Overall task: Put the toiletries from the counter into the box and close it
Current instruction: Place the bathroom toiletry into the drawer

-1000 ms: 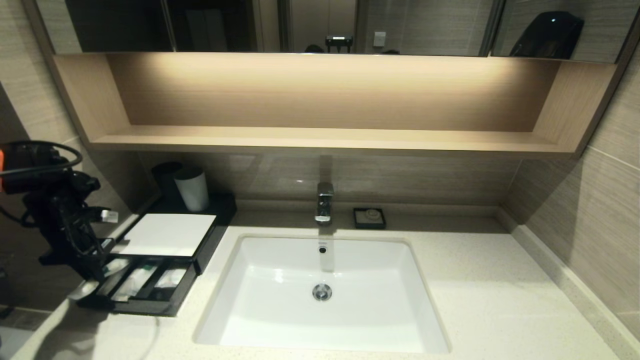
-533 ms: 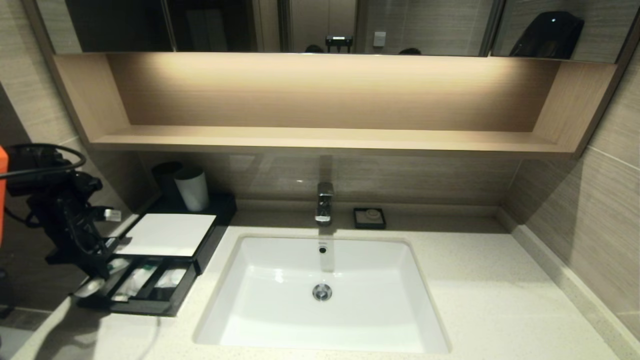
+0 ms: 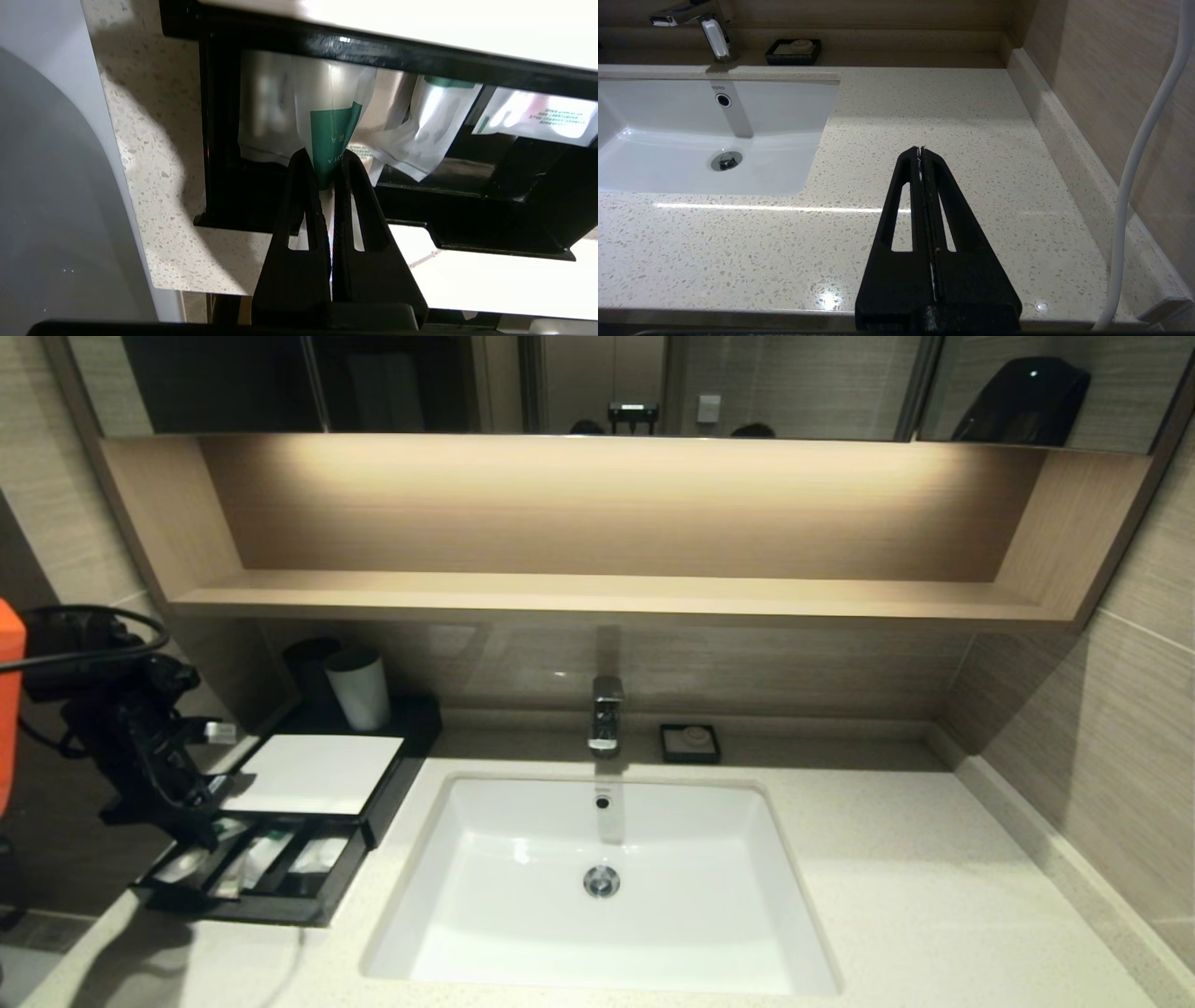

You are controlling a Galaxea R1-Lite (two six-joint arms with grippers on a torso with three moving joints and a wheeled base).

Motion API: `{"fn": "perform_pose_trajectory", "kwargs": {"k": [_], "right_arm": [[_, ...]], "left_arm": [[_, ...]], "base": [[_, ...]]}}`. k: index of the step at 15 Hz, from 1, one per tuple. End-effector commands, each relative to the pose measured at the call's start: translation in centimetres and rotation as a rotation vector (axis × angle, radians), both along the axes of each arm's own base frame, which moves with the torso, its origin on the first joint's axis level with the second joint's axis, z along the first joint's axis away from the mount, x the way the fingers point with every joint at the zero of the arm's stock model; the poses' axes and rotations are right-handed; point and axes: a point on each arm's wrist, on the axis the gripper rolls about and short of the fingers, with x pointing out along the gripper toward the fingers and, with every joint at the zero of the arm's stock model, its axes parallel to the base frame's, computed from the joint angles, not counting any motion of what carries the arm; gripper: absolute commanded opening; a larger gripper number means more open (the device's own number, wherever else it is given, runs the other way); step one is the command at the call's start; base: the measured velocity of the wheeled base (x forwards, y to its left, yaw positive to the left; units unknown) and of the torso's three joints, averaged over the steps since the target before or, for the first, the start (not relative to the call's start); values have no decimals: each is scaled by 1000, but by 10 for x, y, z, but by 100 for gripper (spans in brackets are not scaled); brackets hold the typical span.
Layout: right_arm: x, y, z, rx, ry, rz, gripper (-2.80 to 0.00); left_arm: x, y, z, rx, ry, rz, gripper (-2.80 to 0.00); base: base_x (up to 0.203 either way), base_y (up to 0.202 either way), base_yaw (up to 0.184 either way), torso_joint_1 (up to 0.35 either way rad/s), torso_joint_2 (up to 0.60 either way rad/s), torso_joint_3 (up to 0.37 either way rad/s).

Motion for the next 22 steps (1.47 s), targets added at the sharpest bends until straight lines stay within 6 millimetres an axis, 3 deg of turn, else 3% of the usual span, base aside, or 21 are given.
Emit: {"fn": "perform_pose_trajectory", "kwargs": {"k": [1, 15, 22], "right_arm": [[0, 0, 0, 0, 0, 0, -280], [0, 0, 0, 0, 0, 0, -280], [0, 0, 0, 0, 0, 0, -280]], "left_arm": [[2, 0, -3, 1, -4, -4, -280], [14, 3, -14, 4, -67, -7, -280], [17, 4, -10, 18, -109, -9, -280]], "base": [[0, 0, 0, 0, 0, 0], [0, 0, 0, 0, 0, 0], [0, 0, 0, 0, 0, 0]]}}
